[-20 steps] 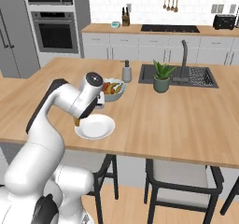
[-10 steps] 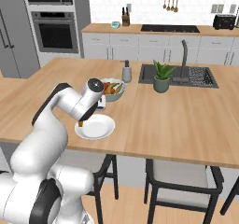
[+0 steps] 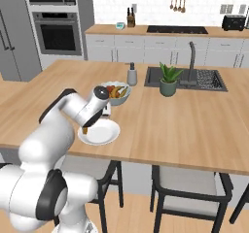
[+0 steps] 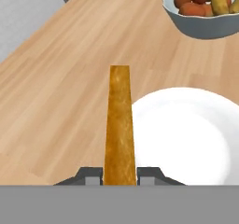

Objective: Start the toaster. Once the lever pops up, take the bread to the plate on the dining counter.

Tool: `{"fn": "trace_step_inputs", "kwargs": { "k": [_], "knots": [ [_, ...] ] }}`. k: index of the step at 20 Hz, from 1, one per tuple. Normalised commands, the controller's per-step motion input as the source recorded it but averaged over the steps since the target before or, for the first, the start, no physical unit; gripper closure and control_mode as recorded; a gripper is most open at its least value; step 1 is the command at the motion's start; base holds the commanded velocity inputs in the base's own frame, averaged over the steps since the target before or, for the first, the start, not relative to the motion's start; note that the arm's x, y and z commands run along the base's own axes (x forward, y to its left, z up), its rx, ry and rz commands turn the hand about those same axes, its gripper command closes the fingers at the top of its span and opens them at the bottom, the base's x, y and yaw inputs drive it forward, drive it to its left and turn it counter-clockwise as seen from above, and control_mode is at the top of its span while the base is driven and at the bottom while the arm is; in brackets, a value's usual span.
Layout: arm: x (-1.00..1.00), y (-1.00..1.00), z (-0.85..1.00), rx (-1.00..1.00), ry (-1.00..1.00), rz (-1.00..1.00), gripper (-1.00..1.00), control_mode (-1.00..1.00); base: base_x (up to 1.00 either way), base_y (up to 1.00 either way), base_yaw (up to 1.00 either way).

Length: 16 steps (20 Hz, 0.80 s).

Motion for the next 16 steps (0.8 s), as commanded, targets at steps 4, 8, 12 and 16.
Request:
{"fn": "trace_step_inputs", "kwargs": {
  "k": [4,8,12,16],
  "knots": [
    [0.02,0.01,-0.27,0.04,0.01,0.00,1.00,-1.00,0.00,0.00,0.00],
    [0.21,0.00,-0.17,0.02,0.00,0.00,1.00,-1.00,0.00,0.00,0.00],
    [0.32,-0.02,-0.17,0.02,0.00,0.00,1.00,-1.00,0.00,0.00,0.00],
    [0.20,0.00,-0.37,0.03,0.00,0.00,1.00,-1.00,0.00,0.00,0.00]
  ]
}}
